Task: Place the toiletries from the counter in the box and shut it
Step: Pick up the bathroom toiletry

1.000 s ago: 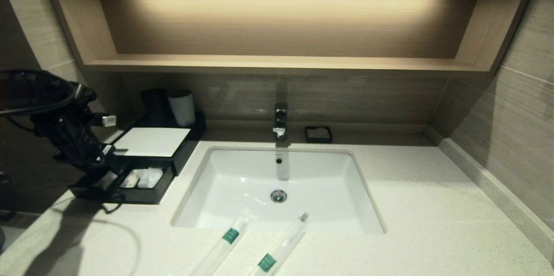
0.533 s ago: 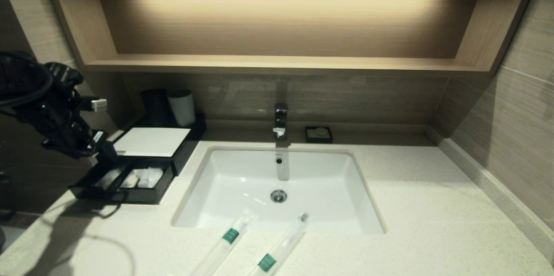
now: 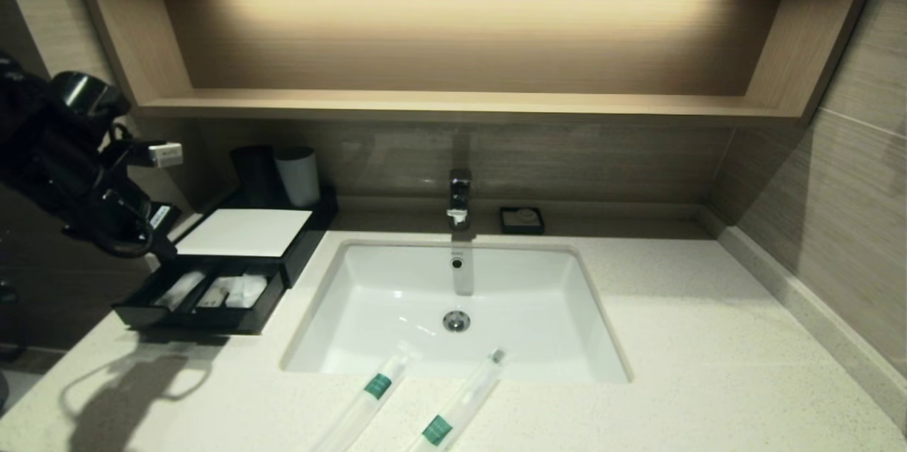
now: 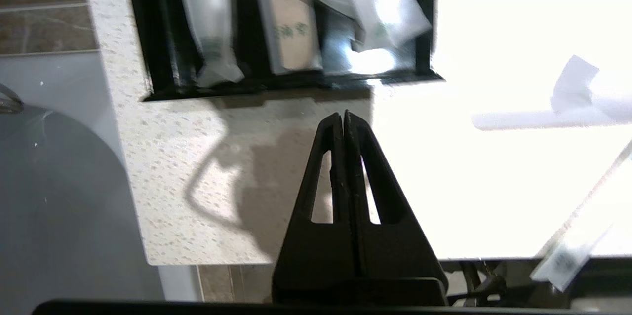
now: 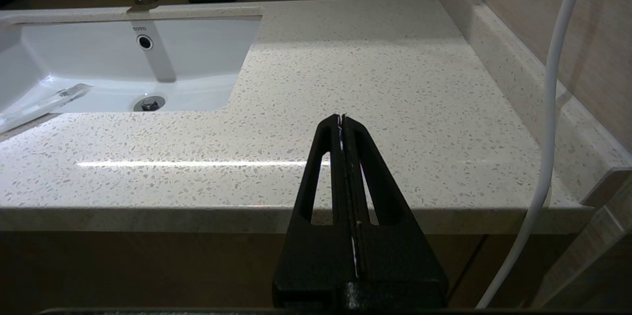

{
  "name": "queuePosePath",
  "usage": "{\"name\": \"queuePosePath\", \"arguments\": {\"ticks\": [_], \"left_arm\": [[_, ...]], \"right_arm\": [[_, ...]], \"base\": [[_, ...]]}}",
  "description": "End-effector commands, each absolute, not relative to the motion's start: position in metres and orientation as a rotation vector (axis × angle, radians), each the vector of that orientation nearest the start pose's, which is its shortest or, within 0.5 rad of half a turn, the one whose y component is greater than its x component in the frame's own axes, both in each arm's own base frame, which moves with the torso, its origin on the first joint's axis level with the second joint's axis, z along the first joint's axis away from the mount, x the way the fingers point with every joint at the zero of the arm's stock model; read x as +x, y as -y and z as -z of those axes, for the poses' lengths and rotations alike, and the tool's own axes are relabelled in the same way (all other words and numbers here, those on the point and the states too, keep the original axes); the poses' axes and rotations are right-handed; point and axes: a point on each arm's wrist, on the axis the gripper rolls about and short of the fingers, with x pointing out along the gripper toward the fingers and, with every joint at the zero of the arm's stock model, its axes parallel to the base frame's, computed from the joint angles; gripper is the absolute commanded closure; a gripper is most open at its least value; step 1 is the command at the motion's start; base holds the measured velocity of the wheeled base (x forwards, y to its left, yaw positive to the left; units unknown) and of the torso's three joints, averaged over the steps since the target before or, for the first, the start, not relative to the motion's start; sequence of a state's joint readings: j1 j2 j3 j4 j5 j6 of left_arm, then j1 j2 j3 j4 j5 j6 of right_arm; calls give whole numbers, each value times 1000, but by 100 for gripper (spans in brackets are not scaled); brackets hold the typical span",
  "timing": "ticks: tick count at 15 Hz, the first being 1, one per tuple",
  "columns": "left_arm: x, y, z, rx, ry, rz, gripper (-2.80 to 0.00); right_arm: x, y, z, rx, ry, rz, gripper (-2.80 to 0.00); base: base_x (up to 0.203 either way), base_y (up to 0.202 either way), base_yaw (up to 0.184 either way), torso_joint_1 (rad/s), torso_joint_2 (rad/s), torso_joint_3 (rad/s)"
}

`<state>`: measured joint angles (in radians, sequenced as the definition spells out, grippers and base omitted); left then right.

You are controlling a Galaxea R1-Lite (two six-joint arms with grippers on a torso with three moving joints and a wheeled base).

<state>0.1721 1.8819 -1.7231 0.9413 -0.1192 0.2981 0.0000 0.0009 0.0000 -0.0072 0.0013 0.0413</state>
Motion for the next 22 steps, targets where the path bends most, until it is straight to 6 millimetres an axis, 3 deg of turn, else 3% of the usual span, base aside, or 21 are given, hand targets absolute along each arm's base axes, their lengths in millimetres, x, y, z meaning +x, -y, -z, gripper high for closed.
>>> {"name": "queuePosePath", "arguments": {"ticks": [1,3,6,12,16,22], "left_arm": [[286,-28,-256,135,-1051,194,0],[268,-9,-257,157,-1054,270,0],[238,9,-244,205,-1108,383,0],[193,25,-206,329,-1186,688,0],[187,46,-189,389,-1205,781,0],[202,66,-174,378,-1275,694,0]], "right_arm": [[-23,0,-76,41,6,-2,0],[-23,0,-76,41,6,-2,0],[-23,0,-76,41,6,-2,0],[-23,0,-76,41,6,-2,0],[-23,0,-76,41,6,-2,0],[-23,0,-76,41,6,-2,0]], "base": [[0,0,0,0,0,0],[0,0,0,0,0,0],[0,0,0,0,0,0],[0,0,0,0,0,0],[0,0,0,0,0,0],[0,0,0,0,0,0]]}}
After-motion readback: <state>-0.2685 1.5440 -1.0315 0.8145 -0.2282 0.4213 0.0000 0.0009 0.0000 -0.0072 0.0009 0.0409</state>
